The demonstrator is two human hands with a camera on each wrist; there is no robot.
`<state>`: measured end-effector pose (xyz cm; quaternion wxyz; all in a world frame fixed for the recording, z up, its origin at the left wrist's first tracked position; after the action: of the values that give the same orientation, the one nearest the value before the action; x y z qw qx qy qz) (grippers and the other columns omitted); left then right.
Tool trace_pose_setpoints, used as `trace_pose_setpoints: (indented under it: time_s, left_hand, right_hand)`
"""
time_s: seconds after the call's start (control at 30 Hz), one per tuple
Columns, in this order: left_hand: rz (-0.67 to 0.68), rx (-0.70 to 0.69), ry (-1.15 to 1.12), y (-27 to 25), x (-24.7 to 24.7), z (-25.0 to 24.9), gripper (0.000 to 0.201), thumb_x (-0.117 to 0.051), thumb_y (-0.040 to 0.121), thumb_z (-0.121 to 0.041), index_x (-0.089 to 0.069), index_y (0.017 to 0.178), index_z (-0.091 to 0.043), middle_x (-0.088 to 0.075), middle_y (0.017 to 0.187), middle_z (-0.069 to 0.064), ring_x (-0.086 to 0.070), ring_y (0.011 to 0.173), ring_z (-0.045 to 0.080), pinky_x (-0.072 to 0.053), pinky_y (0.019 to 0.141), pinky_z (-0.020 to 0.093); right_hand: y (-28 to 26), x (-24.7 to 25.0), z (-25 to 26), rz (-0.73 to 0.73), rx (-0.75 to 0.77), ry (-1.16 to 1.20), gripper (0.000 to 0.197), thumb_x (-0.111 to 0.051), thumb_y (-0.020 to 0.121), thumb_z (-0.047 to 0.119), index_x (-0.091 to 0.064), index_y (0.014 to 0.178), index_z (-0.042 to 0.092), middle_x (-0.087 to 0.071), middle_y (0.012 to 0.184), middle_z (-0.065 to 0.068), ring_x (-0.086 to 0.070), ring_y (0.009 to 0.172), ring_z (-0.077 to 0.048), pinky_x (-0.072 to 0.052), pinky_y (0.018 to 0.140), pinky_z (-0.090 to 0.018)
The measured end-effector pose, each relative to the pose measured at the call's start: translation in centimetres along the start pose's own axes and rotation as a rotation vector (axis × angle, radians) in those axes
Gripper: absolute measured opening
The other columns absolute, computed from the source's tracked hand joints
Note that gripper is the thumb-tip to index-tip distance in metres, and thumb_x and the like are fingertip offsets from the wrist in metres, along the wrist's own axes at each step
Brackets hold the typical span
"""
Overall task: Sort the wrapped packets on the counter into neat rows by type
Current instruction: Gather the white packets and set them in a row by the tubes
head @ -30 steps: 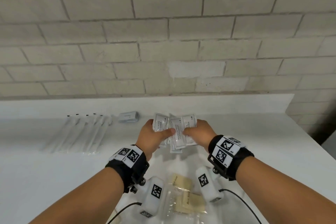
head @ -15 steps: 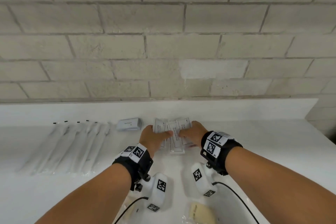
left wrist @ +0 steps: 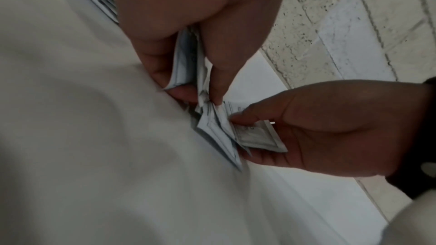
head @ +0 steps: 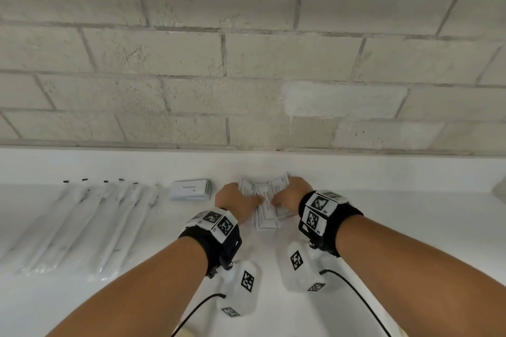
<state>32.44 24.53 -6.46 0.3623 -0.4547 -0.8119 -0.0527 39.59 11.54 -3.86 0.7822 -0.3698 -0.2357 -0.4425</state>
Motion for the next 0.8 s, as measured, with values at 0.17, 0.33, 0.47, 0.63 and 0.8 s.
trace_pose_setpoints:
  time_s: [0.17, 0.33, 0.47, 0.63, 0.8]
  left_hand:
    - [0.012, 0.049, -0.16, -1.2, 0.6, 0.2, 0.076, -0.062, 0.088, -0.044, -0.033, 0.145, -0.001, -0.043, 0.147, 0.013, -0.042, 0.135, 0.029, -0.039, 0.107, 0.035]
    - [0.052, 0.11, -0.449, -2.1, 1.7, 1.5, 0.075, -0.069, 0.075, -0.051, -0.048, 0.134, -0.01, -0.056, 0.134, 0.004, -0.056, 0.119, 0.027, -0.048, 0.1, 0.041]
    - [0.144, 0.125, -0.744, -4.1, 2.2, 1.4, 0.041, -0.065, 0.083, -0.034, -0.058, 0.118, -0.013, -0.07, 0.111, 0.009, -0.069, 0.098, 0.025, -0.058, 0.073, 0.033]
    - [0.241, 0.065, -0.92, -7.1, 3.0, 0.5, 0.031, -0.037, 0.092, -0.018, -0.058, 0.11, -0.004, -0.066, 0.096, 0.018, -0.064, 0.074, 0.025, -0.051, 0.059, 0.028]
    - [0.168, 0.088, -0.954, -8.1, 3.3, 1.5, 0.047, -0.032, 0.083, -0.016, -0.044, 0.127, -0.004, -0.059, 0.102, 0.021, -0.062, 0.087, 0.031, -0.053, 0.061, 0.033]
  right_hand:
    - [-1.2, 0.1, 0.1, -0.024, 0.026, -0.037, 0.012, -0.05, 0.092, 0.013, -0.055, 0.082, 0.01, -0.057, 0.089, -0.007, -0.06, 0.093, -0.029, -0.042, 0.074, -0.03]
    - [-4.2, 0.3, 0.8, 0.024, 0.063, -0.022, 0.037, -0.033, 0.099, 0.014, -0.029, 0.062, 0.019, -0.042, 0.075, -0.005, -0.043, 0.084, -0.022, -0.036, 0.074, -0.028]
    - [-6.6, -0.4, 2.2, 0.109, 0.093, 0.254, 0.034, -0.042, 0.093, 0.01, -0.04, 0.06, 0.015, -0.041, 0.062, -0.001, -0.038, 0.053, -0.013, -0.031, 0.049, -0.022]
    - [-9.2, -1.3, 3.2, 0.194, 0.104, 0.517, 0.018, -0.056, 0.092, 0.003, -0.058, 0.078, 0.014, -0.066, 0.087, -0.009, -0.067, 0.084, -0.026, -0.058, 0.069, -0.034]
    - [-10.8, -2.0, 4.1, 0.196, 0.136, 0.484, 0.002, -0.06, 0.091, 0.007, -0.061, 0.091, 0.009, -0.068, 0.102, -0.017, -0.068, 0.092, -0.031, -0.057, 0.084, -0.042]
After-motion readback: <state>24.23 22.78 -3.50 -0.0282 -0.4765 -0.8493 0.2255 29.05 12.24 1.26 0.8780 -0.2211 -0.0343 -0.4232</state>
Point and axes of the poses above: each hand's wrist, its own y-axis towards the middle knuckle, its own x-axis out of the back of the hand, z = x × y, the point moved 5 cm from there along y, towards the middle knuckle
